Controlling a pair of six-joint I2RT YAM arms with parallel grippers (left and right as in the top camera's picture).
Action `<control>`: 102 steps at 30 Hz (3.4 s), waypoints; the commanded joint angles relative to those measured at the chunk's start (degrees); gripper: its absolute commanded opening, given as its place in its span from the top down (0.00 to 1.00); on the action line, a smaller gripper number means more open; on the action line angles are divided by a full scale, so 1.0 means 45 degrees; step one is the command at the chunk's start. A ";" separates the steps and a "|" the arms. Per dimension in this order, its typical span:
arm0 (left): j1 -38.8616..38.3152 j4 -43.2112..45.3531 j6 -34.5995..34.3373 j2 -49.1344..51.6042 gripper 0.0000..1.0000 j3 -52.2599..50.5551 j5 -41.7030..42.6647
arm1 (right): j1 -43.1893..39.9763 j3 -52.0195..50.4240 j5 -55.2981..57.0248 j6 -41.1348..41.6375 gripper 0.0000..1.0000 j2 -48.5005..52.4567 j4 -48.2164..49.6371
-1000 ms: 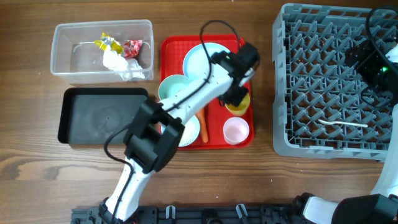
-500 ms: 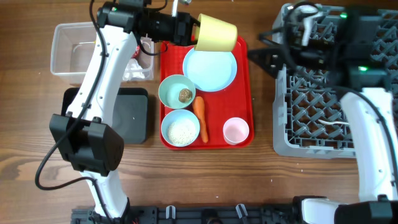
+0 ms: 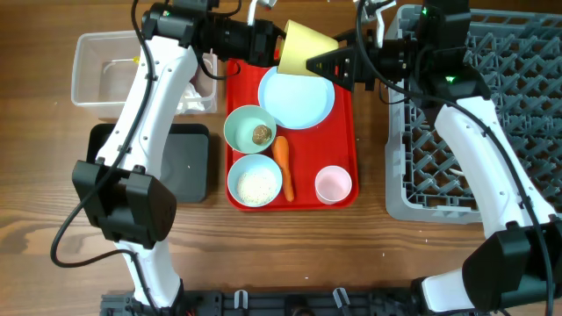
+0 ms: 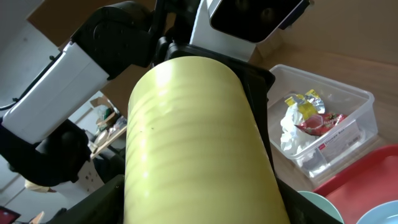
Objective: Sort waste into correct bins and load items into the dishwasher rack
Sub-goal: 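Lift the yellow cup and hand it to the right gripper, then lower the yellow cup into the rack with the right gripper and release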
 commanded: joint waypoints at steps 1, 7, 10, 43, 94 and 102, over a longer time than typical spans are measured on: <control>-0.0117 0.0049 0.0102 -0.0058 0.96 0.0049 -0.0248 | 0.0291 0.0019 0.0019 -0.0024 0.52 0.0228 0.0024; -0.0117 0.0097 0.0097 -0.0058 0.66 0.0049 -0.1117 | -0.0126 0.0019 0.0034 -0.0058 0.56 0.0228 0.0024; -0.0117 0.0097 0.0097 -0.0058 0.66 0.0049 -0.1248 | -0.0597 0.0019 0.0029 -0.0039 0.55 0.0228 0.0010; -0.1894 -0.1583 0.0097 0.1802 0.62 -0.0097 -1.0248 | -0.7276 0.0636 1.7141 -0.0223 0.57 -0.2438 -1.5489; -0.1894 -0.1637 0.0102 0.2433 0.64 -0.0121 -1.0875 | -0.8048 -0.1792 1.7476 0.0359 0.54 -0.1515 -1.4615; -0.1894 -0.1637 0.0097 0.2433 0.64 -0.0121 -1.0914 | -0.8058 -0.0641 1.8132 0.0471 0.56 -0.1545 -1.5042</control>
